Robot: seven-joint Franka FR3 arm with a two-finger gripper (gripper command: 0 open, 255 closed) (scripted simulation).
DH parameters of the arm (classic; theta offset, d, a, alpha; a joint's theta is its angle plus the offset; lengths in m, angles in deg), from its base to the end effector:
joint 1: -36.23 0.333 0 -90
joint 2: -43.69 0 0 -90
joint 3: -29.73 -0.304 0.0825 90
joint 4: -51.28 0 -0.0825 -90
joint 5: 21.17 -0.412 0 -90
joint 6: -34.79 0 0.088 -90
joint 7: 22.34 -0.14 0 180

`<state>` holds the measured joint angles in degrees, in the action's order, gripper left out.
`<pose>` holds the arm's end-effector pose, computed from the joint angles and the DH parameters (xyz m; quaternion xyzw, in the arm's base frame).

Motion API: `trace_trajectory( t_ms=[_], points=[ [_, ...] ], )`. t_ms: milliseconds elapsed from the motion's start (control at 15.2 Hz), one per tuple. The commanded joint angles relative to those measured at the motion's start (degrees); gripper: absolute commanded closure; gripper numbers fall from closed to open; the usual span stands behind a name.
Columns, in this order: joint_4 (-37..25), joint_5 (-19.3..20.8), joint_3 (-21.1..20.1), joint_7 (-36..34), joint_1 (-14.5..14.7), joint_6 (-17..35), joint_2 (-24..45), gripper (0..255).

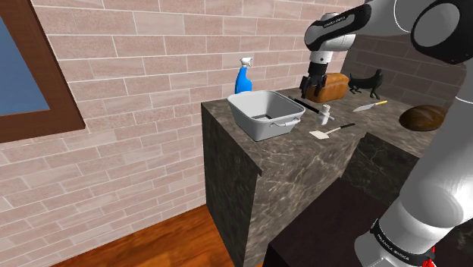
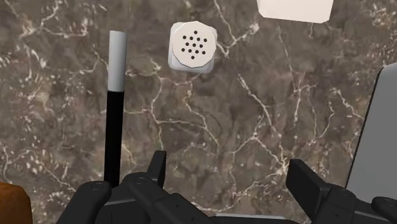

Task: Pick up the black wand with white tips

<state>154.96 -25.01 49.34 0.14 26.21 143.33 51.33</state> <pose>0.5420 -0.2942 0.4108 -0.9971 0.0727 0.0141 0.0171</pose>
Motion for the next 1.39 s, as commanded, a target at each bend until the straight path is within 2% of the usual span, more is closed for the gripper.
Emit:
trace_trajectory(
  t_ms=[0,330,594,1056,1254,1320],
  points=[
    [-4.1,-1.6,0.7,2.0,-1.5,-0.3,4.5,0],
    [-17.1,-5.5,1.3,5.7,-5.9,-3.2,16.3,0],
    [-30.3,-8.2,1.0,7.5,-10.5,-7.3,26.7,0],
    [-26.6,-8.6,0.6,7.9,-10.3,-2.5,27.8,0],
    [-26.3,-8.7,0.6,8.0,-10.3,-2.1,27.9,0],
    [-26.3,-8.7,0.6,8.0,-10.3,-2.2,27.9,255]
  ],
)
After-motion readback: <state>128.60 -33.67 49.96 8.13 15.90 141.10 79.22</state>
